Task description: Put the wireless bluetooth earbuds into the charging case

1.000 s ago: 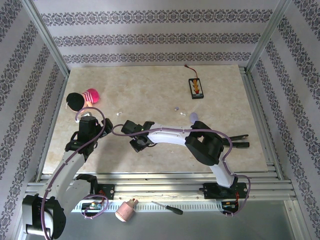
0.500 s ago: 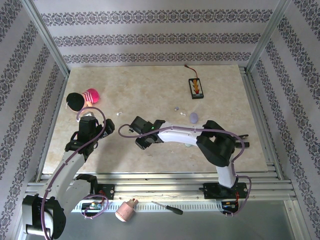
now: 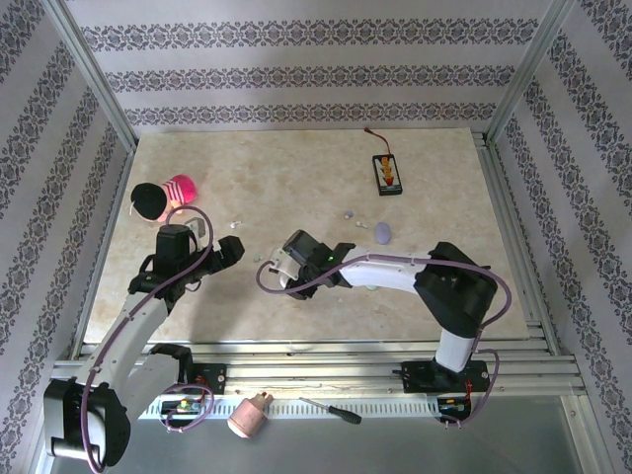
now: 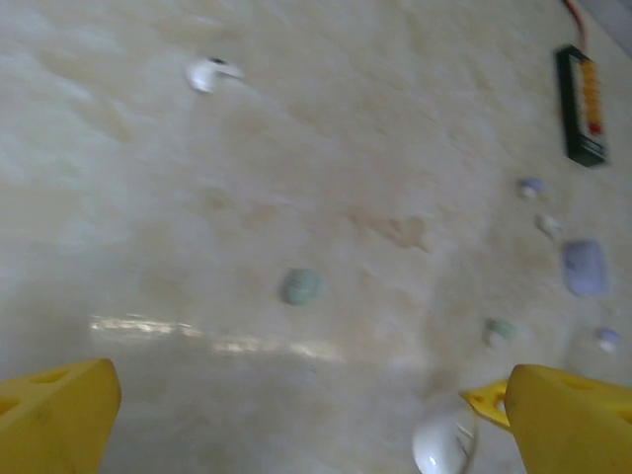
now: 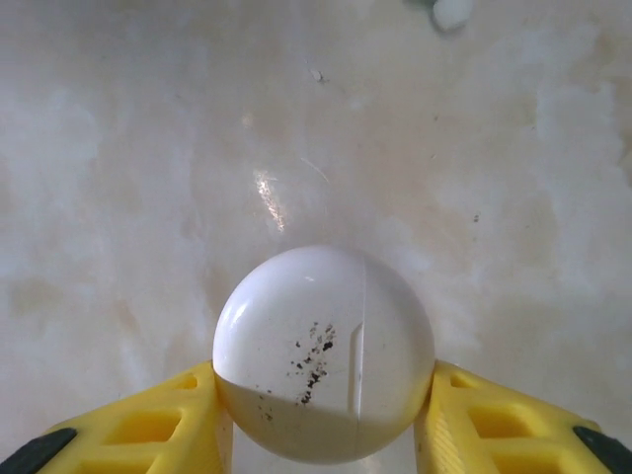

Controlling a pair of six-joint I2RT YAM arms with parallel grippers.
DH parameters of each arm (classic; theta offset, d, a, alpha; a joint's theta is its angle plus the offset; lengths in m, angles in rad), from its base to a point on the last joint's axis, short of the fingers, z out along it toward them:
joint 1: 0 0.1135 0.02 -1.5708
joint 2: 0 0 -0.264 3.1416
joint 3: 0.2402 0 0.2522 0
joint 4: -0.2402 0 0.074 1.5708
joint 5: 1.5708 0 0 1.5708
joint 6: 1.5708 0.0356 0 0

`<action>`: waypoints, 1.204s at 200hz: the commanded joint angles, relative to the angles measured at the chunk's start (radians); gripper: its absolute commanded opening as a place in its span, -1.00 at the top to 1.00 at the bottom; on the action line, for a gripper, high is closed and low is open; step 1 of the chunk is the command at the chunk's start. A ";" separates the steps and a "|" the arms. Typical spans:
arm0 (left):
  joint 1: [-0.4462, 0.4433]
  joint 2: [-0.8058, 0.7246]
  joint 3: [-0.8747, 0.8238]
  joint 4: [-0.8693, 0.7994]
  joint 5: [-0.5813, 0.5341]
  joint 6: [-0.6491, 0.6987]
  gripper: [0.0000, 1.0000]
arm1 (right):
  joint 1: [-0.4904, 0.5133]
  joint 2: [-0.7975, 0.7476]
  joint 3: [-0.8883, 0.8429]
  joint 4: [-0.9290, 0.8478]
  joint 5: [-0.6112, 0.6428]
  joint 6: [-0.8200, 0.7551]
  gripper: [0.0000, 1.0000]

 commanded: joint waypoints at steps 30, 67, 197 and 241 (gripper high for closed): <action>-0.036 0.004 0.002 0.070 0.329 -0.055 -0.99 | -0.042 -0.149 -0.046 0.076 -0.108 -0.090 0.19; -0.118 0.073 -0.024 0.220 0.411 -0.172 -0.95 | -0.068 -0.216 -0.049 0.073 -0.170 -0.077 0.19; -0.277 0.202 -0.025 0.416 0.423 -0.274 0.24 | -0.095 -0.259 -0.056 0.123 -0.241 -0.023 0.23; -0.279 0.197 -0.042 0.466 0.442 -0.268 0.63 | -0.098 -0.255 -0.053 0.132 -0.243 -0.017 0.20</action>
